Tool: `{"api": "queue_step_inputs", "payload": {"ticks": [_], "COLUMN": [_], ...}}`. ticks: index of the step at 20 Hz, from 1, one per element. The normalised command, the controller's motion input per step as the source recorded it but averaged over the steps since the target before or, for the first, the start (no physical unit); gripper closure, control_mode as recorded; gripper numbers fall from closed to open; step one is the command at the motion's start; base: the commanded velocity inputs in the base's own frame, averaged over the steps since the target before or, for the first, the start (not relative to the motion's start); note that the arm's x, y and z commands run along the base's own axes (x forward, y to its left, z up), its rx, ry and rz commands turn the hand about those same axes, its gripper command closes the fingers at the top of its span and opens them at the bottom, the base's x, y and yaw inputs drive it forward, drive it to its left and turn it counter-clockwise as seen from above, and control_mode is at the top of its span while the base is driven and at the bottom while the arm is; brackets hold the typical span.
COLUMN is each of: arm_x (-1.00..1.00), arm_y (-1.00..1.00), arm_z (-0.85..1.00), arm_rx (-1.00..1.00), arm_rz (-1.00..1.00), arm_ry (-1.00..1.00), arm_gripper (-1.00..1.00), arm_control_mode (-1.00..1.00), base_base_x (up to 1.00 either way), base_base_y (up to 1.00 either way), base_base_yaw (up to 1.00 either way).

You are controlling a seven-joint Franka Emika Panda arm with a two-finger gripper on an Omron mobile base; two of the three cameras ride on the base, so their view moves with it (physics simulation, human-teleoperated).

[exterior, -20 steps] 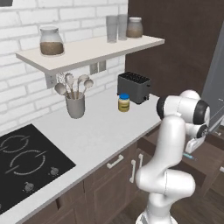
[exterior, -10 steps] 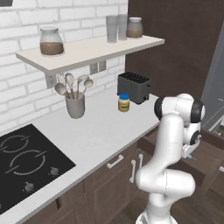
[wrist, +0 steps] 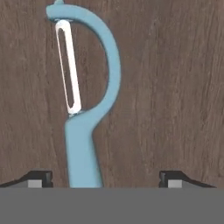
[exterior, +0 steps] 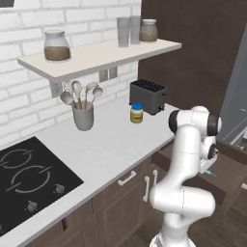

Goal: Pick the peeler from the drawer and place it on the counter.

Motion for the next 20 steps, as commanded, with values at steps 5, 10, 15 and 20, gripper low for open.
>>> {"api": "queue_step_inputs", "payload": {"ticks": [5,10,15,20], "arm_x": [0.30,-0.17,-0.21,-0.14], "arm_y": [-0.54,-0.16,-0.01,0.59], "arm_z": [-0.67,0.08,0.73,1.00], "arm_rx": [-0.05,0.04,0.20,0.18], "arm_rz": [0.00,0.01,0.00,0.00], "arm_ry": [0.06,-0.03,-0.25,-0.34], "arm_gripper": [1.00,1.00,1.00,1.00], "arm_control_mode": [-1.00,-1.00,-1.00,-1.00], "base_base_x": [0.00,0.00,0.00,0.00], "base_base_y": [0.00,0.00,0.00,0.00], "base_base_yaw": [0.00,0.00,0.00,0.00]}}
